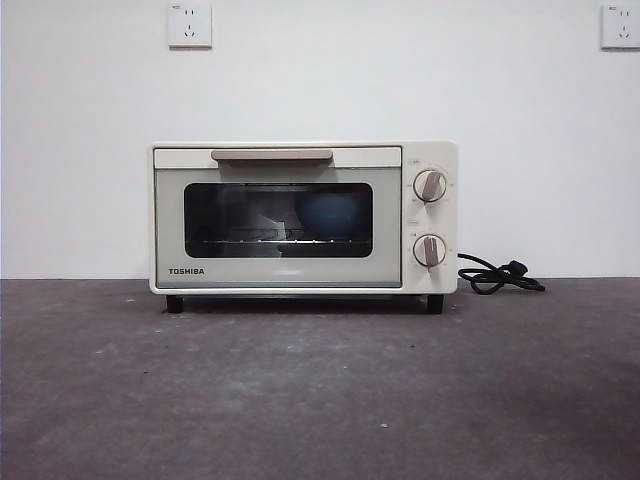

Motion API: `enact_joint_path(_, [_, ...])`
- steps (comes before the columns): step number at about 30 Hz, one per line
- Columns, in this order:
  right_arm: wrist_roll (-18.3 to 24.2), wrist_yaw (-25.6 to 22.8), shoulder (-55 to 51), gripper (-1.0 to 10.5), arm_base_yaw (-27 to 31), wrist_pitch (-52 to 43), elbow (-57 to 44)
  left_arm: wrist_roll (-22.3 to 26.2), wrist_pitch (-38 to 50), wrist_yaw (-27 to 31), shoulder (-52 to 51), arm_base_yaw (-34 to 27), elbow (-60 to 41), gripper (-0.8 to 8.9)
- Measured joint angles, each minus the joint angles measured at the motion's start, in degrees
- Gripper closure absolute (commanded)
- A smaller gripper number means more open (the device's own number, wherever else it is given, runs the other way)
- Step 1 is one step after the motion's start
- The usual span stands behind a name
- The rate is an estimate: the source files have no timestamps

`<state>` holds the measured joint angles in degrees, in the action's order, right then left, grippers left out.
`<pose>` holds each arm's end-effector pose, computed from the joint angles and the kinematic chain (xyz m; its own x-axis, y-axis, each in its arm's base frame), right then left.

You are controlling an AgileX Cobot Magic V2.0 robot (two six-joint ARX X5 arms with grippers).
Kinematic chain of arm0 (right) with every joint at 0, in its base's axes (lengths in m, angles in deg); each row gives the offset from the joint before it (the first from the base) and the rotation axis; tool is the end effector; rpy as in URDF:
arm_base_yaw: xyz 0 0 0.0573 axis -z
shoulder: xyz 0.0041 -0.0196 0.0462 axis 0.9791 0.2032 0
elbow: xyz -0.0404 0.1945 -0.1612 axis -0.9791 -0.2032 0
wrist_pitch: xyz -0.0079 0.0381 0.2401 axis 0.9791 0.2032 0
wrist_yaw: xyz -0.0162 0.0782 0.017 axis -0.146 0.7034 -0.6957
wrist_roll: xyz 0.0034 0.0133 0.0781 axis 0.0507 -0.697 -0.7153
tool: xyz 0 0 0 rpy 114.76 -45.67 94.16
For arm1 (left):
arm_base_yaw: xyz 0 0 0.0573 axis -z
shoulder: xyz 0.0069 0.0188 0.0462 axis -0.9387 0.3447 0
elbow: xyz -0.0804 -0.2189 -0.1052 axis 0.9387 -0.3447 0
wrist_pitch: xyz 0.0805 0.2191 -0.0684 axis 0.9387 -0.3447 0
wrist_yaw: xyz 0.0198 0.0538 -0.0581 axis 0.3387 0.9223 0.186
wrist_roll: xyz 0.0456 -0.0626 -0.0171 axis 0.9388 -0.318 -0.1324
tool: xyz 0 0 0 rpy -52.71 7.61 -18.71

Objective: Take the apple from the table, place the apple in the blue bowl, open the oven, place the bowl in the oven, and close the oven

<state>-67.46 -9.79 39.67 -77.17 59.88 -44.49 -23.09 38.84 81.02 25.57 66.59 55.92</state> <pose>0.1295 -0.0075 0.1465 0.9802 -0.0975 -0.1724 0.0868 0.9939 -0.0687 0.1308 0.0060 0.1450 0.9840 0.0343 -0.1751 -0.0251 0.9982 0.0544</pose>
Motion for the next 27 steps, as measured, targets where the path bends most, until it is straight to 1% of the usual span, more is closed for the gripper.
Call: enact_joint_path(27, [0.0, 0.0, 0.0, 9.5, 0.0, 0.0, 0.0, 0.0, 0.0, 0.0, 0.0, 0.0, 0.0, 8.17])
